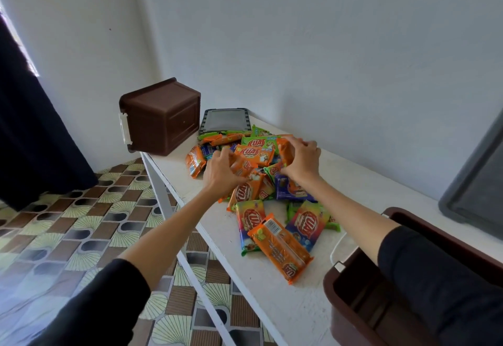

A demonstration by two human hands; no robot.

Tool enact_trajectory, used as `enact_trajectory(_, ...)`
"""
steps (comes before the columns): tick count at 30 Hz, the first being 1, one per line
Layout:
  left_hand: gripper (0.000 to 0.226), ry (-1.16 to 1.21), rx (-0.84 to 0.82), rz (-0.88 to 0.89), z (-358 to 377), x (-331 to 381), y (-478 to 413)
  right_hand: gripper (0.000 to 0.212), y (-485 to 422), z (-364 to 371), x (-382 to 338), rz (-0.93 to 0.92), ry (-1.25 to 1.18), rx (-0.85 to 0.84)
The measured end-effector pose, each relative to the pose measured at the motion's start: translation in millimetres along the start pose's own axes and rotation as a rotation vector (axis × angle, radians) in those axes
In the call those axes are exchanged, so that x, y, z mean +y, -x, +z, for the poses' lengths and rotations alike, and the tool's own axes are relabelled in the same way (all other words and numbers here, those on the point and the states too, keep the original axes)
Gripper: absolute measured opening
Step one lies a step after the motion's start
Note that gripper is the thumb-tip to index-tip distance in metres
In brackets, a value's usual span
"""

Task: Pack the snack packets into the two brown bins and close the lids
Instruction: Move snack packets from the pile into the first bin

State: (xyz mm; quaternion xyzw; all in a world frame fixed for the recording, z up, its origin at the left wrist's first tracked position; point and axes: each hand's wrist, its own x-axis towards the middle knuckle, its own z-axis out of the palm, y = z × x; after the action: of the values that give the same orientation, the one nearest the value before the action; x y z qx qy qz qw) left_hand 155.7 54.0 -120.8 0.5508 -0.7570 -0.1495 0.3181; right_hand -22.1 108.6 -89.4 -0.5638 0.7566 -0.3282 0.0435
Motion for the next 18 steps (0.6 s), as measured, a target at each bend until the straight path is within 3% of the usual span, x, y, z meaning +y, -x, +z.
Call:
enact_trajectory(3, 0.064, 0.044, -0.01, 0.13, -18, 30, -11, 0.082, -14, -44, 1, -0.04, -0.013, 0.017)
enact_trajectory(7, 0.066, 0.117, -0.155, 0.321, -26, 90, -18, 0.084, -1, -123, 21, -0.042, 0.115, -0.035)
enact_trajectory(15, 0.061, 0.147, -0.518, 0.818, 4, 220, 31, 0.086, 118, -231, 84, 0.212, 0.171, -0.036)
enact_trajectory(18, 0.074, 0.161, -0.662, 1.016, 18, 252, 66, 0.088, 172, -249, 97, 0.313, 0.153, -0.08)
